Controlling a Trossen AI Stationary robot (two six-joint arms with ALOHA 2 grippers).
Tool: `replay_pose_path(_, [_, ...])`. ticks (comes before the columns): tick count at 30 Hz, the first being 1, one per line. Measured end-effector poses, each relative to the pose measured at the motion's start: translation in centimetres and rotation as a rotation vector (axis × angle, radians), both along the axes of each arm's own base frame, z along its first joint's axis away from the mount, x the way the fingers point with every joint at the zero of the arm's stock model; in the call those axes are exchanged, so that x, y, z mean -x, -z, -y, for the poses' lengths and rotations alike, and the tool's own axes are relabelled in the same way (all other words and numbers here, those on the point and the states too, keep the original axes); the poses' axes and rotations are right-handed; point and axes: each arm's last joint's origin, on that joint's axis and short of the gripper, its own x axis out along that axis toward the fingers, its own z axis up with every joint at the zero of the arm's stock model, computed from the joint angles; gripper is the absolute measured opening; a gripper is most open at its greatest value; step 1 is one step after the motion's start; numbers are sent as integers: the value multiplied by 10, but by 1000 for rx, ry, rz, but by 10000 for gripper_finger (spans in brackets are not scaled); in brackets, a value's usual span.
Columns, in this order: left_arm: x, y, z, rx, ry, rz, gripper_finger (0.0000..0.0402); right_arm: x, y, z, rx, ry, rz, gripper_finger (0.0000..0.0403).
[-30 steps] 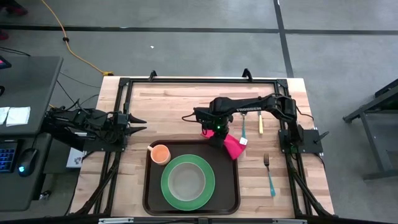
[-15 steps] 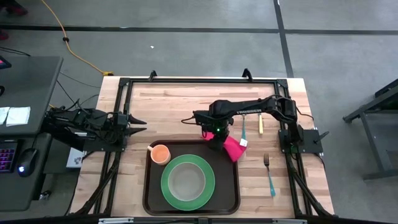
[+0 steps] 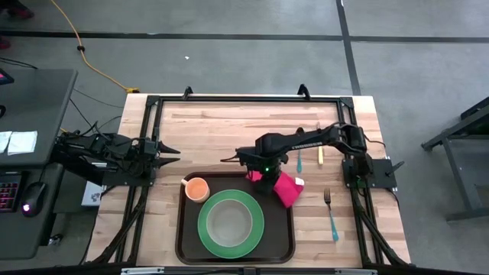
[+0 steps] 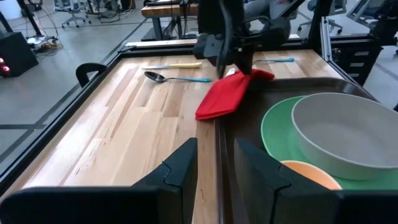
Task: Set up tray
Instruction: Put the red napkin on the brown serving tray
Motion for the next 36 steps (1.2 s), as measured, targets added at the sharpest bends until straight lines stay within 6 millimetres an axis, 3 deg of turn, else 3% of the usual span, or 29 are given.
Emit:
replay_pose_path(18, [0, 0, 2, 13, 50, -3, 136, 3, 0, -40, -22, 10, -41, 0])
replay_pose_path(36, [0, 0, 2, 42, 75, -5, 136, 5, -1, -53, -59, 2, -54, 0])
